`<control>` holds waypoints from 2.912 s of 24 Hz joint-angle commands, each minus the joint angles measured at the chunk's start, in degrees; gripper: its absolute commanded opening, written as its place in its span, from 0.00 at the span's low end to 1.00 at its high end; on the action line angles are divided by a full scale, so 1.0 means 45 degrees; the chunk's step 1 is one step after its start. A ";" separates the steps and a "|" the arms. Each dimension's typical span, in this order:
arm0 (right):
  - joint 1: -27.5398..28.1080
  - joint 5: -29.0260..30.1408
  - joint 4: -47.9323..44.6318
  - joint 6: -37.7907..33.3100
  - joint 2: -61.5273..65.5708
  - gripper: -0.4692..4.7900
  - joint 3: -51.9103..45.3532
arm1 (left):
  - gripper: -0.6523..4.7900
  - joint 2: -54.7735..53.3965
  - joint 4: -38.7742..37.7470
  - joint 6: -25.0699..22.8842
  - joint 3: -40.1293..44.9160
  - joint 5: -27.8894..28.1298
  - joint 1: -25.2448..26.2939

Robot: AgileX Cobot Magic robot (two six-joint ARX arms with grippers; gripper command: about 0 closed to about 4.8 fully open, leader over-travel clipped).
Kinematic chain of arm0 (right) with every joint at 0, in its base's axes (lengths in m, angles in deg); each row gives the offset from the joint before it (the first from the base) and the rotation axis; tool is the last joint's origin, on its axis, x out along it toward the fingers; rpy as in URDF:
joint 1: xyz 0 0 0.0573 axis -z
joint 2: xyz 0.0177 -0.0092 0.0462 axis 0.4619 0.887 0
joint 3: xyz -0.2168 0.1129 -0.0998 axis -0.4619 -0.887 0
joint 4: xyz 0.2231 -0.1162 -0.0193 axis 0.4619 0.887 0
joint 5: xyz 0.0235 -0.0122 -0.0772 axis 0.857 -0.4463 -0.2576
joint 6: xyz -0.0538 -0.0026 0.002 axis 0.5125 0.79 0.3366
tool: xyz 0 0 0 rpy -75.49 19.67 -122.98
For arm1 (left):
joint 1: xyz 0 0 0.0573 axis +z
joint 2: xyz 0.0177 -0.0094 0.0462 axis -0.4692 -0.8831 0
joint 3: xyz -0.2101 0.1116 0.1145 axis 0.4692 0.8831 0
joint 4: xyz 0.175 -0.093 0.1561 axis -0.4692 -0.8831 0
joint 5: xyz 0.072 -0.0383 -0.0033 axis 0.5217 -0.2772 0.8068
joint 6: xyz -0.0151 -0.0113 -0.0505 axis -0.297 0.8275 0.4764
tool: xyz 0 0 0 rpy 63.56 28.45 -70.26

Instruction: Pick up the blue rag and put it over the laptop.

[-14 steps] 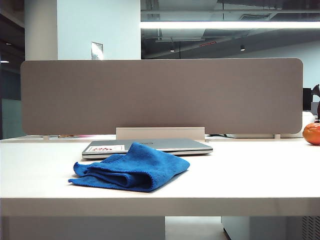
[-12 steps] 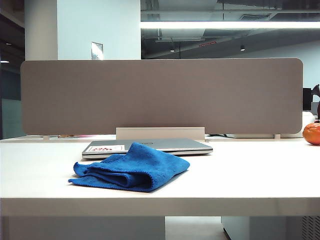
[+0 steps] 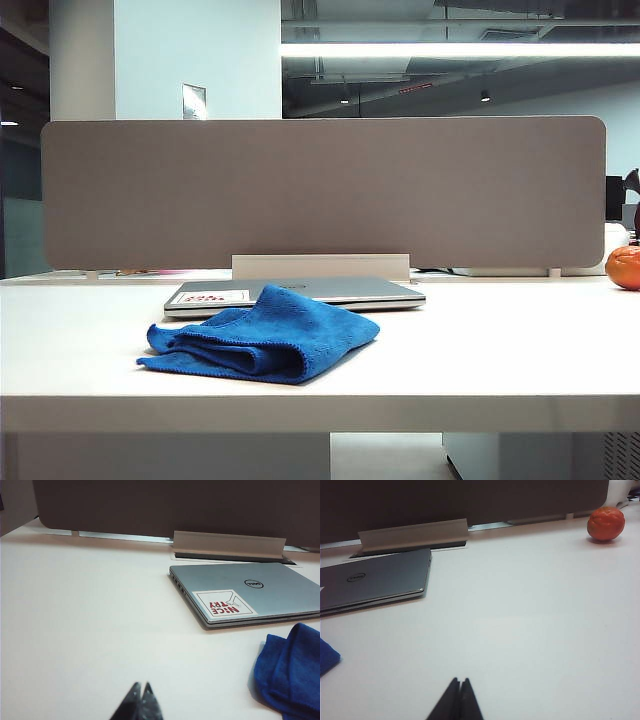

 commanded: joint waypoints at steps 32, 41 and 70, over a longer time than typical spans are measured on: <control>-0.0019 0.5654 0.0393 -0.4750 -0.0029 0.09 -0.0063 | 0.11 -0.0010 -0.0962 0.2671 -0.0107 -0.0097 0.0000; -0.0015 0.5605 0.0403 -0.4741 -0.0029 0.09 -0.0063 | 0.11 -0.0209 -0.1214 0.2948 -0.1603 -0.1870 -0.0063; -0.0019 0.5605 0.0403 -0.4731 -0.0029 0.09 -0.0063 | 0.13 -1.3488 -0.1175 0.2181 -0.8514 -0.4002 -0.2841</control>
